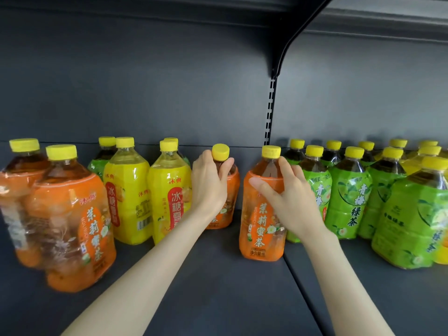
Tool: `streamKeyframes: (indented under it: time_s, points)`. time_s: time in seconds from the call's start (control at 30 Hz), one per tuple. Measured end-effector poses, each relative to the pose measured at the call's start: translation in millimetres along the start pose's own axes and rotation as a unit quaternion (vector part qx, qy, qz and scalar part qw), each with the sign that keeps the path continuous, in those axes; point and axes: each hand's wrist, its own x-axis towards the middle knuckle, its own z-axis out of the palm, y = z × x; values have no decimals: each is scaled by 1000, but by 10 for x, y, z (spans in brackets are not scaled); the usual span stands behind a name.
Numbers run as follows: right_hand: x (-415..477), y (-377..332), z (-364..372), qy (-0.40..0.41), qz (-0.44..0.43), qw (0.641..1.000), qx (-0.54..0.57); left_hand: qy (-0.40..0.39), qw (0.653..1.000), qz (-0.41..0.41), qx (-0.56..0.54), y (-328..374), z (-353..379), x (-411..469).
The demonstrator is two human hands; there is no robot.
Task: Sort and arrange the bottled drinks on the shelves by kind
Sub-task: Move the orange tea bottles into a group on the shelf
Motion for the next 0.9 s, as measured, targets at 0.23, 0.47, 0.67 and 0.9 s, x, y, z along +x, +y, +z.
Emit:
streamKeyframes:
  time_s: [0.23,0.47,0.67,0.9]
  points:
    - [-294,-45,-118,43,23,994,99,18,998,24,-64,161,-561,-342]
    - [-698,-193,7,37,101,916,387,4,975,-52,-214,231,-938,-694]
    - [-917,-140,88,-2,169,875,454,-100,931,-220,-274,19,-926,-1086]
    - [-1017,-216,101,39,180,876,446,-107,921,-231,-295,32,-947,-1216]
